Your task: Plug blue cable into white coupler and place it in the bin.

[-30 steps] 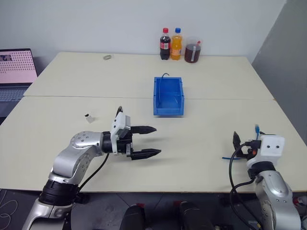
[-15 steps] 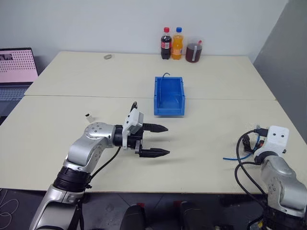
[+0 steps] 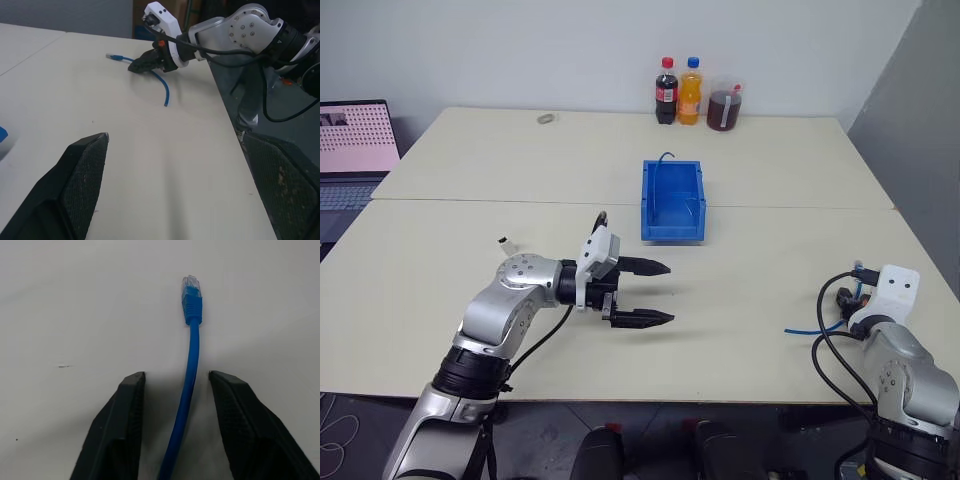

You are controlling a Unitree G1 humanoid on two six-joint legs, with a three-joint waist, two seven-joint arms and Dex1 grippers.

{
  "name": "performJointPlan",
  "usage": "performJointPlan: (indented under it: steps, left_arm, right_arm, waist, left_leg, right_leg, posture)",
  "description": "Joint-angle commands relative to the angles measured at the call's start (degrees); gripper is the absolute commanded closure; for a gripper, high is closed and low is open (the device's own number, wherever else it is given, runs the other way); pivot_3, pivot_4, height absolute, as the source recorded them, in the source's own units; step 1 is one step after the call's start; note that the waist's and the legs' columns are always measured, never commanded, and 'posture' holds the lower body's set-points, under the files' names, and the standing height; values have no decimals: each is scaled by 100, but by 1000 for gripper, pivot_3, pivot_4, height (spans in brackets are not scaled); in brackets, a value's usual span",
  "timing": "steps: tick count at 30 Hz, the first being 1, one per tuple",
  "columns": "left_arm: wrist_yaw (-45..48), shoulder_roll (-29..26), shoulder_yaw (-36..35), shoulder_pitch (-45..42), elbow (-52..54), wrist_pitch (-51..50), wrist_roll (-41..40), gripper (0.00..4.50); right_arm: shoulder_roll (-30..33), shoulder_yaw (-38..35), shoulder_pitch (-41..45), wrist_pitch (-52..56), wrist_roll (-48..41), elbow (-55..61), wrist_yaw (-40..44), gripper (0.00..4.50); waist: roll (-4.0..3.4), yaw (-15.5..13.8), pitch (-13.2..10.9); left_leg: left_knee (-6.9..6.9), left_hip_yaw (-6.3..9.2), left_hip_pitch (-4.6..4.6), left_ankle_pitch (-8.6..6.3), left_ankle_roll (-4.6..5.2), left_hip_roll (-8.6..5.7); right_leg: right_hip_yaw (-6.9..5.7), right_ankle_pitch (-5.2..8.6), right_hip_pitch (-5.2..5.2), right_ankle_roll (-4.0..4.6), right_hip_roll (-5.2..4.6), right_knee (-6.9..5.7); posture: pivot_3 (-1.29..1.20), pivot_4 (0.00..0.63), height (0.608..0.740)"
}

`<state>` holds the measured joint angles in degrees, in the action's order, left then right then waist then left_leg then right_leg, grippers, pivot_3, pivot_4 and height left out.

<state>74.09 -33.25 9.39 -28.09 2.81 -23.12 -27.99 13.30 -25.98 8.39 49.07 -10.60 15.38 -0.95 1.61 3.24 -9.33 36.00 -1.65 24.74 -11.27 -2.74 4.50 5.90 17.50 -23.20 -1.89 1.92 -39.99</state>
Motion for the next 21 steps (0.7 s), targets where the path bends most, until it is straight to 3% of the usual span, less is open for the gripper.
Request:
performJointPlan:
  steps: [1, 5, 12, 15, 18, 21]
  left_arm:
    - [88, 40, 0, -141, -13, 139, 30, 0]
    - [117, 50, -20, -138, -79, 183, 91, 0]
    - [79, -93, -94, 205, -237, 337, 259, 0]
    - [65, -280, -215, 436, -213, 369, 293, 0]
    - [26, -561, -432, 765, -189, 375, 295, 0]
    - [-19, -772, -670, 1069, -198, 342, 231, 0]
  right_arm:
    - [169, -265, 97, -138, -131, -23, 55, 3344]
    - [429, -449, 236, -45, -318, -168, 236, 4432]
    - [1393, -14, 200, 455, -1058, -109, 1686, 4475]
    - [2196, 939, 15, -50, -1209, 419, 3099, 4475]
    - [2948, 2218, 78, -1132, -764, 696, 4318, 4475]
    - [3125, 3213, 497, -1932, -400, 631, 4966, 4475]
  waist:
    - [0, -1, 0]
    - [-2, -1, -1]
    - [-12, 11, -3]
    - [-23, 44, -9]
    - [-23, 46, -10]
    - [-19, 101, -11]
  left_leg:
    - [0, 0, 0, 0, 0, 0]
    - [0, -1, 0, 0, 0, -1]
    - [-1, 0, 0, 0, 1, 1]
    - [-2, -2, -1, 0, 1, 1]
    - [0, 5, -1, 0, 1, 3]
    - [-1, 4, -5, -1, 2, 8]
  right_leg:
    - [0, 0, 0, 0, 0, 0]
    - [1, 0, 0, 0, 0, 0]
    - [0, 0, 0, 1, 2, 1]
    - [4, 0, 0, 0, 3, 0]
    - [-2, 1, 0, 0, 5, 0]
    - [-3, 1, 0, 0, 6, 2]
  posture:
    - [0, 150, 740]
    - [0, 150, 740]
    - [0, 150, 740]
    - [0, 150, 740]
    - [0, 150, 740]
    - [0, 150, 740]
